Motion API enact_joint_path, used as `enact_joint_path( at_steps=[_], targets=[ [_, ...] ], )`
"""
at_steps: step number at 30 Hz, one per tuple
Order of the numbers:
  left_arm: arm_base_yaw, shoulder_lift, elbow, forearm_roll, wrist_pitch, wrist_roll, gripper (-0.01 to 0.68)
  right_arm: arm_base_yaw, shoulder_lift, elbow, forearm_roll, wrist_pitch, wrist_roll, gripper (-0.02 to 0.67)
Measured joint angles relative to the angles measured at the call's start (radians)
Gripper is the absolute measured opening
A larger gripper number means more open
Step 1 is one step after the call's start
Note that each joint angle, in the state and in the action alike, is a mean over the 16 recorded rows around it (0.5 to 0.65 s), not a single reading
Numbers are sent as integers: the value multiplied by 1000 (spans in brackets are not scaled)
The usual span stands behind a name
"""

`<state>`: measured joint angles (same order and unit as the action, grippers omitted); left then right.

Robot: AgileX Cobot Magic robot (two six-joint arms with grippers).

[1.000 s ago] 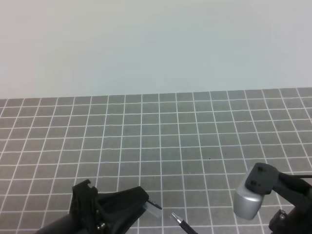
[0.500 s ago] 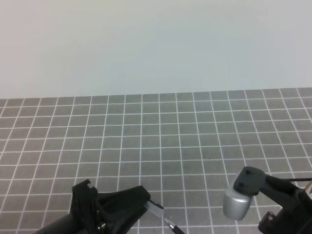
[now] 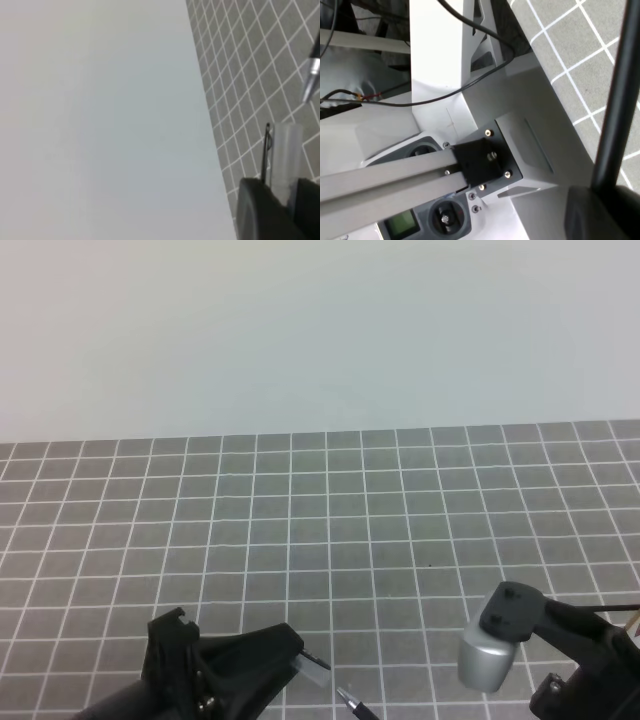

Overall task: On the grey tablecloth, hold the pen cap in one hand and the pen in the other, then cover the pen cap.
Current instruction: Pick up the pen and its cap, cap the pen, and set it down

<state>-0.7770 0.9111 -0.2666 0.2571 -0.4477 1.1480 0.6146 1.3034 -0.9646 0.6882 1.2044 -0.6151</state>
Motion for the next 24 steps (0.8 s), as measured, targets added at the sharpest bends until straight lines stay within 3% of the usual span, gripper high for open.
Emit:
enact_joint_path(
  at_steps=[15,24],
  targets=[
    [-68,1,0,10,60,-34,71,0,0,0,-2,0,10,-4],
    [-79,2,0,-65,60,-29,71,0,0,0,-1,0,11,-4]
  ],
)
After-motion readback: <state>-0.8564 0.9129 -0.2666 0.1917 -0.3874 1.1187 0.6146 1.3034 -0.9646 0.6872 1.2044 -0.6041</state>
